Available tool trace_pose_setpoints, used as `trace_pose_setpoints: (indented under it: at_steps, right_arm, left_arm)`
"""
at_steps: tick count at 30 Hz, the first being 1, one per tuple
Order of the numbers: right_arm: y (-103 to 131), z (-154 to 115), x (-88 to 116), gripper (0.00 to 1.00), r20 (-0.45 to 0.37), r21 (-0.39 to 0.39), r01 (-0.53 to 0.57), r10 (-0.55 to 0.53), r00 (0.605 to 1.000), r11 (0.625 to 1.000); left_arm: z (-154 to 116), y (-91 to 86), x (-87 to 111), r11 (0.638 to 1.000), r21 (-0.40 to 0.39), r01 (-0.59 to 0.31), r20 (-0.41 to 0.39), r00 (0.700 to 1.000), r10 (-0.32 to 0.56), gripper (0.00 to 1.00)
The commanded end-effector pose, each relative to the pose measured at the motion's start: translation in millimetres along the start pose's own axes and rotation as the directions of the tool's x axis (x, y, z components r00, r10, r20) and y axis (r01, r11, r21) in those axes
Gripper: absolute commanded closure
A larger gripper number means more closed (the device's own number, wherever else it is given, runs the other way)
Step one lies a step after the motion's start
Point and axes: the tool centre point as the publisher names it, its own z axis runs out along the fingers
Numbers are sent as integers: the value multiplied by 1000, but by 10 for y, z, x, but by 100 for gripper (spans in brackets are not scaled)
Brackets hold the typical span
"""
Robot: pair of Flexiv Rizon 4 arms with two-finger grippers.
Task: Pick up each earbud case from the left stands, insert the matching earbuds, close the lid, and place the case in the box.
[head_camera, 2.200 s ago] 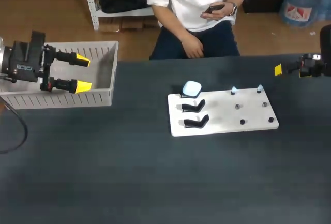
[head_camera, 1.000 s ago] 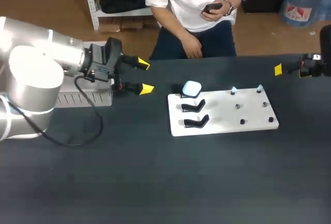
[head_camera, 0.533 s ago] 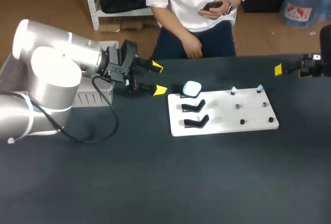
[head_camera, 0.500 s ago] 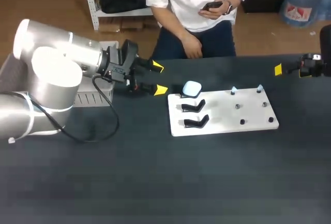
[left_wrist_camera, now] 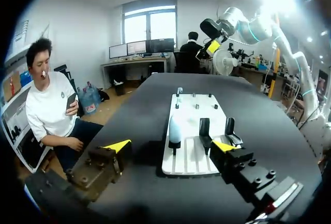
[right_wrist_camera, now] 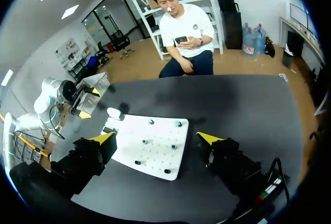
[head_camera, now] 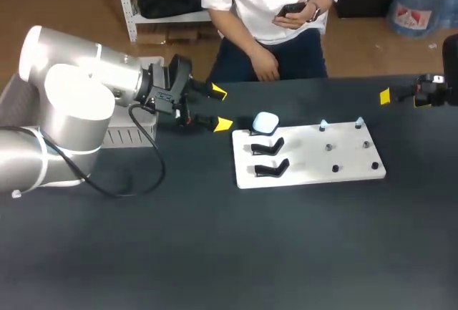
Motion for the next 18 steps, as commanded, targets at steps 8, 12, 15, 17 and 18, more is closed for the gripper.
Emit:
trace_pose_setpoints:
  at_steps: [8,12,15,17,18]
  right_arm:
    - [0,-1,0,0,0,0,0,0,1000,1000]
    - [0,-1,0,0,0,0,0,0,1000,1000]
    - [0,-1,0,0,0,0,0,0,1000,1000]
    - [0,-1,0,0,0,0,0,0,1000,1000]
    - [0,-1,0,0,0,0,0,0,1000,1000]
  left_arm:
    - [164,-17,-36,999,-35,6,-24,1000,-7,0]
    - [222,-5,-32,1000,-24,18,9,1000,-18,0]
    - [305,-19,-47,1000,-8,19,16,1000,-19,0]
    - [354,-28,-51,1000,-3,18,15,1000,-18,0]
    - [378,-37,-54,1000,-3,17,15,1000,-17,0]
